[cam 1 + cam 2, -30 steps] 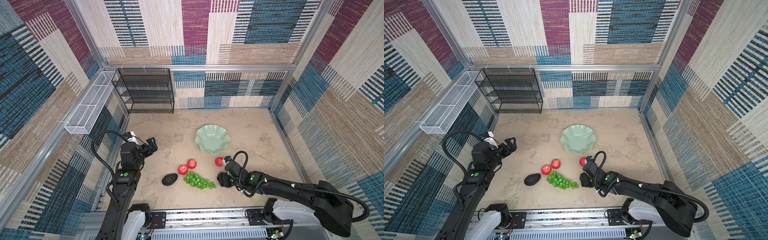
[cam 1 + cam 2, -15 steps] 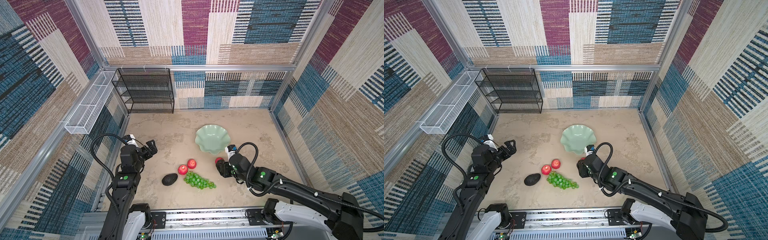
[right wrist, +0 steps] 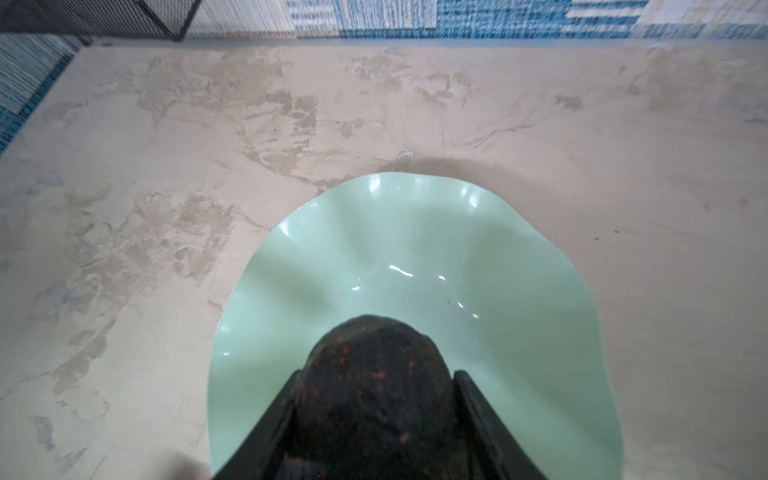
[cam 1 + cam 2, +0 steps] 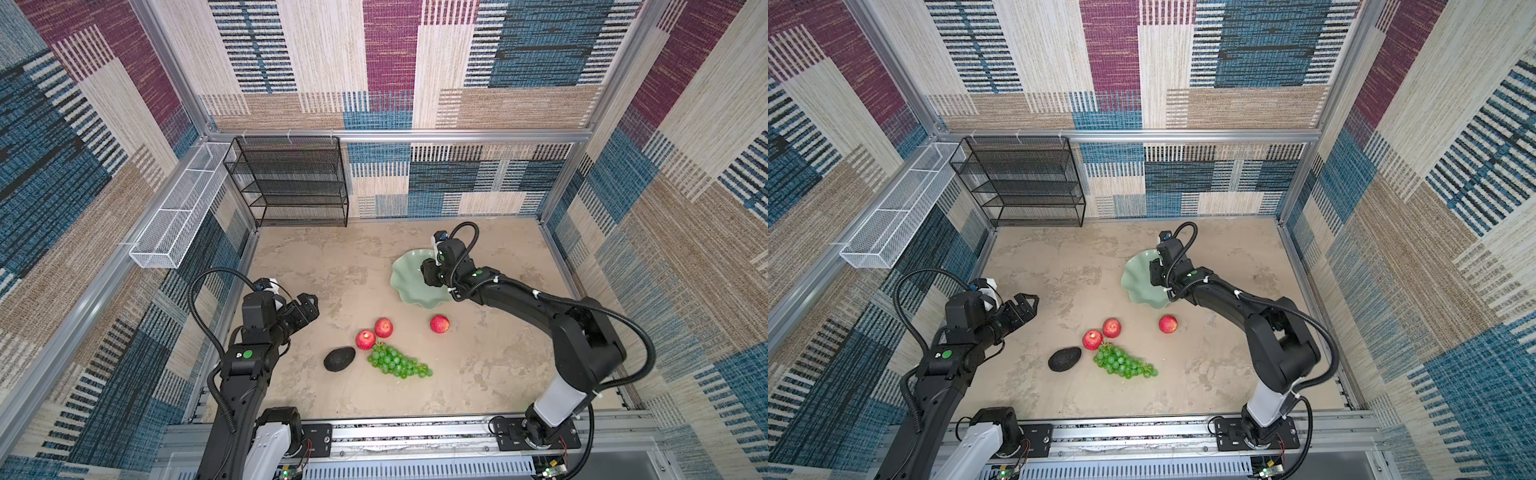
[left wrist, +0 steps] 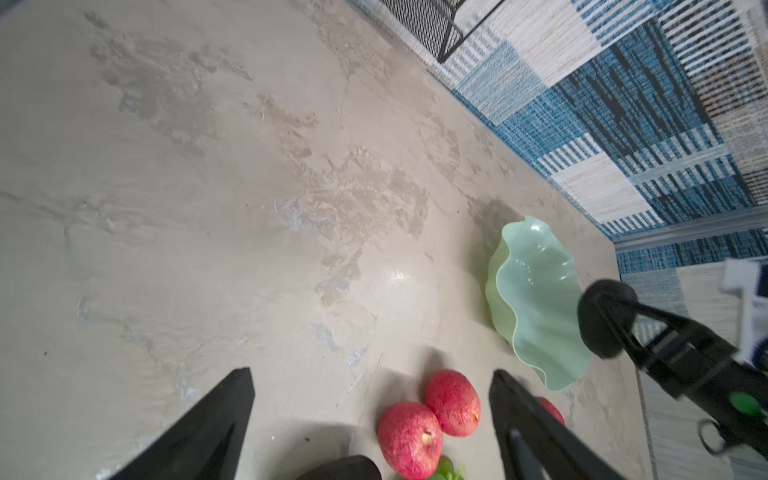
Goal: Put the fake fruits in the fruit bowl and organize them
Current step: 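Carry the avocado into the green bowl with the right gripper and release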
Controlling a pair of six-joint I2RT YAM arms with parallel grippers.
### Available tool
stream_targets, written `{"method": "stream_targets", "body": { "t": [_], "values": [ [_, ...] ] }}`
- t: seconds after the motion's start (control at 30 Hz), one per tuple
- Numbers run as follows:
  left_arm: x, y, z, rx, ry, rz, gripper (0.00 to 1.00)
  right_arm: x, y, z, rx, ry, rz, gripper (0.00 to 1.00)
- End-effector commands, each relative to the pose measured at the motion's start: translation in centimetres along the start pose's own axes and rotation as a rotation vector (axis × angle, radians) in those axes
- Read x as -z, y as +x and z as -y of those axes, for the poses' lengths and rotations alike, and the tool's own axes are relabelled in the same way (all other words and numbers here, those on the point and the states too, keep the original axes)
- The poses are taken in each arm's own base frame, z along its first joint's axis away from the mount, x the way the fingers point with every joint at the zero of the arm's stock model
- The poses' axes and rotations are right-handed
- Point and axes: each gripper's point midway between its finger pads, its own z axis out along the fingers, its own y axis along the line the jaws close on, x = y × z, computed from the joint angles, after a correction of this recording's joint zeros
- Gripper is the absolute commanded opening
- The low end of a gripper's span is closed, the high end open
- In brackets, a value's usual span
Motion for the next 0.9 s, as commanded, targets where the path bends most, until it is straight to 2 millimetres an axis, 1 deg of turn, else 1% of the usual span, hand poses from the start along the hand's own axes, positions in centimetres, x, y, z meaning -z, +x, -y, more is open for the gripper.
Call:
{"method": "stream_targets", "body": {
  "t": [0.0,0.07,0.17,0.27,0.37,0.47,0.53,0.63,0.7,0.77,0.8,0.87],
  "values": [
    [0.1,2.2,-0.2,0.006,-0.003,-0.121,0.87,-2.7,-0.9,-0.9,0.049,-0.043,0.017,0.43],
    [0.1,2.6,-0.7,0.008,-0.036,-0.153,0.86,-4.2,-0.1,-0.8,0.041,-0.044,-0.009,0.43],
    [-0.2,2.9,-0.6,0.009,-0.038,-0.189,0.84,-6.3,1.7,-0.4,0.025,-0.044,-0.047,0.44],
    [-0.4,3.3,-0.3,0.019,-0.026,-0.215,0.82,-7.7,2.8,-0.3,0.009,-0.039,-0.071,0.46],
    [-0.6,3.6,-0.1,0.028,-0.015,-0.234,0.82,-8.5,3.6,-0.1,-0.003,-0.037,-0.088,0.50],
    [-0.6,3.7,0.5,0.015,0.002,-0.247,0.81,-8.3,3.2,-0.2,-0.008,-0.046,-0.077,0.58],
    [-0.7,3.7,0.8,0.006,0.009,-0.254,0.80,-7.6,2.1,-0.4,-0.010,-0.053,-0.052,0.66],
    [-1.0,4.1,1.5,-0.011,0.016,-0.277,0.79,-5.5,-0.5,-0.6,-0.014,-0.060,0.013,0.79],
    [-1.3,4.6,2.2,-0.039,0.017,-0.302,0.78,-3.4,-2.3,-0.7,-0.019,-0.061,0.070,0.87],
    [-1.8,5.3,2.7,-0.076,0.004,-0.328,0.78,-1.1,-3.7,-0.7,-0.024,-0.066,0.126,0.95],
    [-2.0,5.6,3.1,-0.100,-0.002,-0.338,0.78,0.2,-4.1,-0.7,-0.029,-0.076,0.152,0.99],
    [-2.6,6.4,3.9,-0.144,-0.014,-0.364,0.78,2.7,-4.6,-0.8,-0.037,-0.099,0.201,1.00]
  ]
}}
